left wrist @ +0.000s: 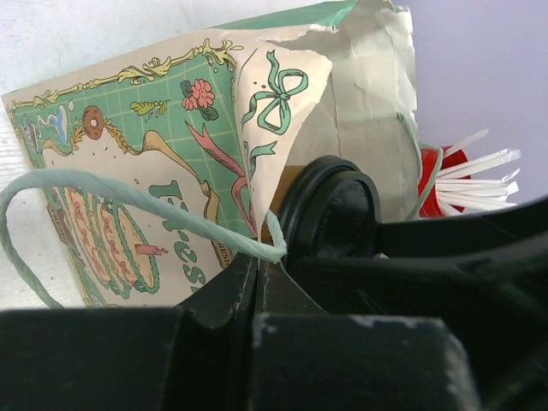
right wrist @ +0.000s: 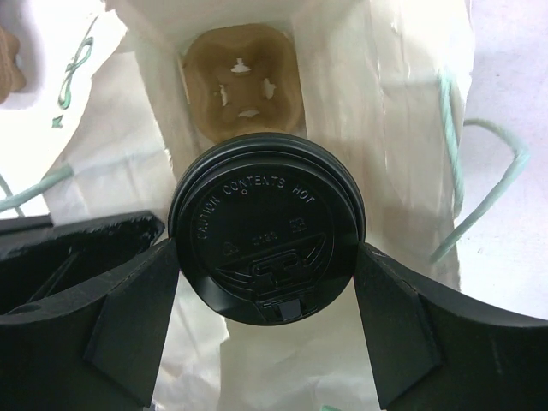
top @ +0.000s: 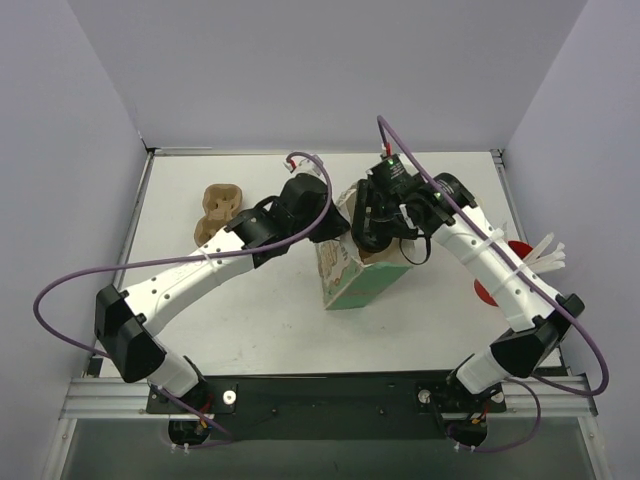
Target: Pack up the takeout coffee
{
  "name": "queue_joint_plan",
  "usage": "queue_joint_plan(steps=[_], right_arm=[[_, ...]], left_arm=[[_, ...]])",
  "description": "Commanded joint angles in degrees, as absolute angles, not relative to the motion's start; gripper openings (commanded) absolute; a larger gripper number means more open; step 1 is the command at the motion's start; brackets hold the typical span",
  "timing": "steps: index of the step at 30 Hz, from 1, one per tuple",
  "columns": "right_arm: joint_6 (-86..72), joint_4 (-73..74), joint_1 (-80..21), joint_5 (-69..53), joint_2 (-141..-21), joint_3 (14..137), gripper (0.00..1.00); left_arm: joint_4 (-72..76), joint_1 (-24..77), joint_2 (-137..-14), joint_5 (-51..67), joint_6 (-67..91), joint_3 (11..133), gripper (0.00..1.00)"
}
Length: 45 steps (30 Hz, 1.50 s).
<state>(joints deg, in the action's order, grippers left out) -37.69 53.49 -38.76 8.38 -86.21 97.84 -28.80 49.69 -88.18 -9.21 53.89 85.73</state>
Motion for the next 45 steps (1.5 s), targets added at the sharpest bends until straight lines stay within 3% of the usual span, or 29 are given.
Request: queue_joint_plan(steps=[1, 25, 40, 45], right_arm=[[-37.7, 55.8, -40.3, 6.9, -88.9, 100.0, 0.24], [-38.4, 57.6, -43.8, 10.0, -94.8, 97.3, 0.23], [-38.7, 57.2, -44.2, 8.9, -98.8, 95.0, 0.22], [-38.7, 56.6, -44.3, 7.6, -100.0, 95.0, 0.22]], left_arm=[[-25.3, 49.0, -84.9, -9.5, 55.2, 84.8, 0.0], [-27.6, 44.0, -81.2, -3.0, 53.6, 82.3, 0.0], [-25.0, 40.8, -78.8, 0.0, 51.0, 78.7, 0.21], [-24.0, 39.6, -79.0, 3.3, 50.3, 77.9, 0.22]])
